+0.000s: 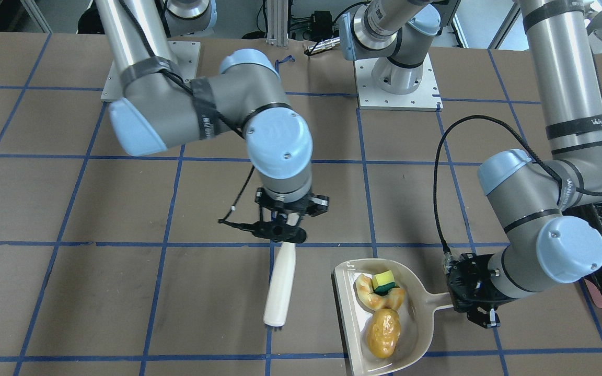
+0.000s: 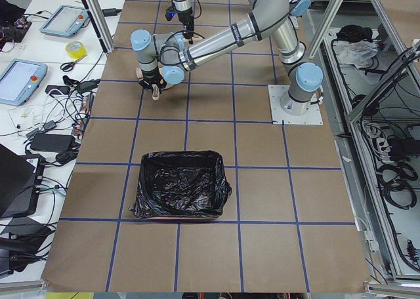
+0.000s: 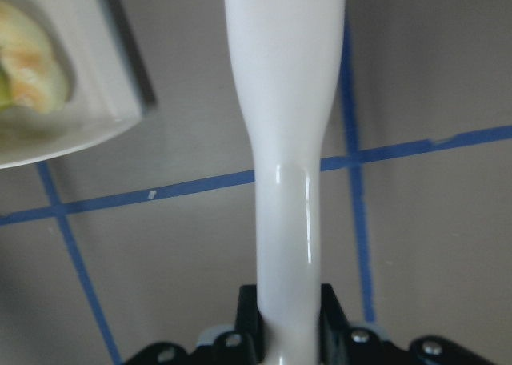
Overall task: Sweep and dump trash into bin
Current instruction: 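Lift loaded dustpan toward bin with left gripper while right gripper returns brush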
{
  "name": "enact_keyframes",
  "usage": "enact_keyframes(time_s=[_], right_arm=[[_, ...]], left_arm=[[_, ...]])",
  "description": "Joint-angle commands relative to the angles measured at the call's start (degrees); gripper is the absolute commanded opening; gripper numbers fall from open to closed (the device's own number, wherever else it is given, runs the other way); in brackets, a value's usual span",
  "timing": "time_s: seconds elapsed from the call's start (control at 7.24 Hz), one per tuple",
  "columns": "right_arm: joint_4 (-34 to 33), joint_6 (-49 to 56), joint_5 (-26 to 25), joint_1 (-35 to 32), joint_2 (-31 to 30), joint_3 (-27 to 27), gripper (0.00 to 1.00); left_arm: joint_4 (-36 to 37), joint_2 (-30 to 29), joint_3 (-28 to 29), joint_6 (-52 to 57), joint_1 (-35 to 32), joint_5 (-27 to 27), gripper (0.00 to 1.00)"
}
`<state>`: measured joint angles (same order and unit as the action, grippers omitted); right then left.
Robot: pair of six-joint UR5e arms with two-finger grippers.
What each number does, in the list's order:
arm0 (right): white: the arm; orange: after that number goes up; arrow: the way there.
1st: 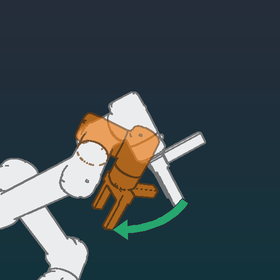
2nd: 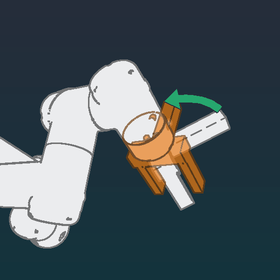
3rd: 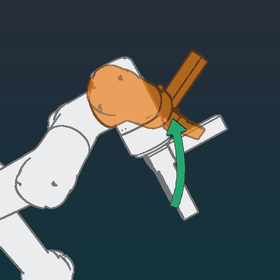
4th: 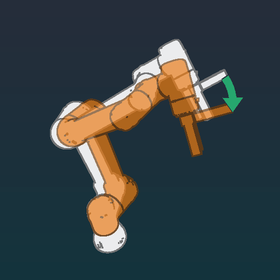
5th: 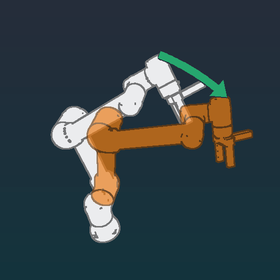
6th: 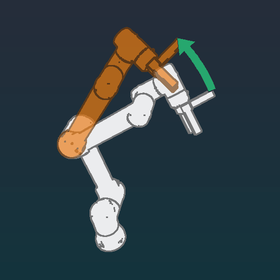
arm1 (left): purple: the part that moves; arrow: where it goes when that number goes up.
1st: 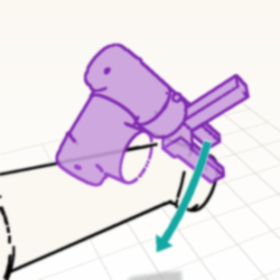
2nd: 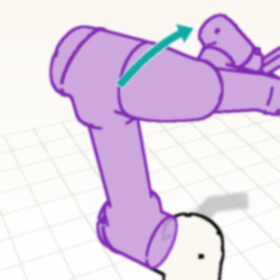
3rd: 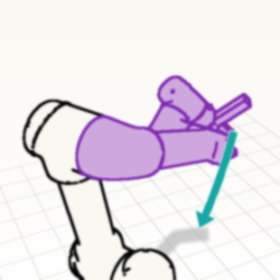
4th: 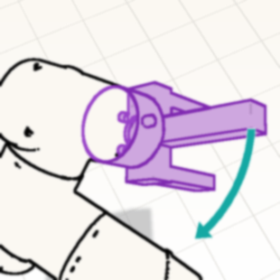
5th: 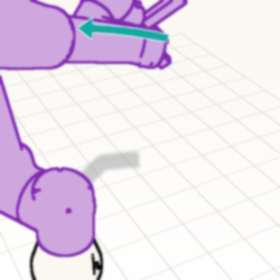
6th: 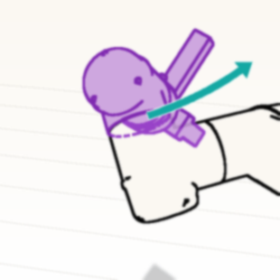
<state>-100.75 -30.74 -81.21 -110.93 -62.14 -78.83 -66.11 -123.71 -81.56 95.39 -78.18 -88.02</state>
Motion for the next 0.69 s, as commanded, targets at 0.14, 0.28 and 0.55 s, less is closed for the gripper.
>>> enact_keyframes(time_s=[0.14,0.28,0.55], right_arm=[[1.5,19.8,-4.5,15.5,-12.2,-11.6,0.00],[2.5,26.8,-4.7,20.4,-13.4,-12.9,0.00],[2.6,38.5,-7.4,28.7,-14.4,-15.9,0.00]], left_arm=[[-0.9,0.8,0.3,0.3,4.2,4.9,0.00],[-1.5,1.3,0.8,1.2,6.5,5.1,0.00],[-5.6,2.9,1.8,2.3,11.9,8.8,0.00]])
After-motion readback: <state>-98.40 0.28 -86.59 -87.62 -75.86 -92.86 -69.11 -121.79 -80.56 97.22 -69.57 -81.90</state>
